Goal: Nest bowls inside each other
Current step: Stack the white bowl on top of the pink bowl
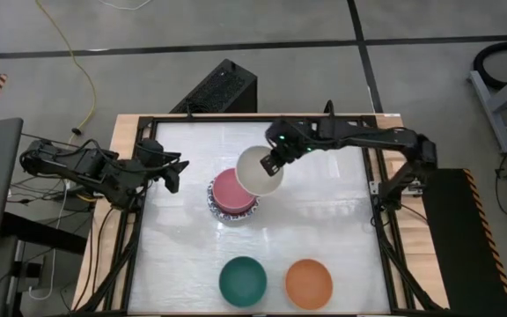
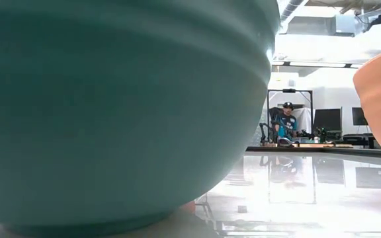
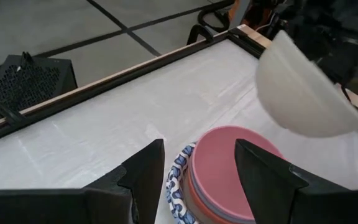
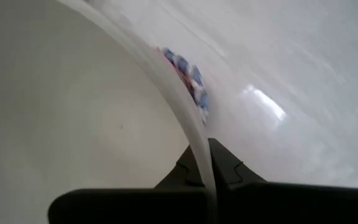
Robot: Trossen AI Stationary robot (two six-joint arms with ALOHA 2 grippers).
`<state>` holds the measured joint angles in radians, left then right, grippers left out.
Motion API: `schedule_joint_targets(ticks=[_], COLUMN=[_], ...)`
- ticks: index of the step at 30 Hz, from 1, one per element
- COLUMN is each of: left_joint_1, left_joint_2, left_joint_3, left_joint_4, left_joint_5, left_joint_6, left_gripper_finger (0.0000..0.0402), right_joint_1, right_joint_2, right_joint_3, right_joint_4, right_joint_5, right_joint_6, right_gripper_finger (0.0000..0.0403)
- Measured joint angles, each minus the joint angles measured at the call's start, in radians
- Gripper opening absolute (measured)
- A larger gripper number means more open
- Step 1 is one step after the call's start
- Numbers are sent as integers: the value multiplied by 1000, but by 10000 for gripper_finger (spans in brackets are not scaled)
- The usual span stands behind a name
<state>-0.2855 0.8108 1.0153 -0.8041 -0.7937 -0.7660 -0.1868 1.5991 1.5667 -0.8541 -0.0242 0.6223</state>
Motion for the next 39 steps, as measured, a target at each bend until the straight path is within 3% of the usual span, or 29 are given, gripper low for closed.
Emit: schedule_joint_targets(ticks=[9,15,39], left_joint_1=[0,0,0], left_joint_2=[0,0,0], left_joint_3=[0,0,0], left_joint_4=[1,1,1], left_joint_5=[0,1,1], left_joint_6=[-6,-6,-30], left_gripper_finger=[185,185,185], right_joint_1=[1,1,-36], right_joint_2=[248,363,467], right_joint_3=[300,417,437], right_joint_4=[-115,-148,-138], right_joint_5=[-50,-81,-185], right_joint_6=[-169,-223,-258], right_gripper_finger=[7,7,6])
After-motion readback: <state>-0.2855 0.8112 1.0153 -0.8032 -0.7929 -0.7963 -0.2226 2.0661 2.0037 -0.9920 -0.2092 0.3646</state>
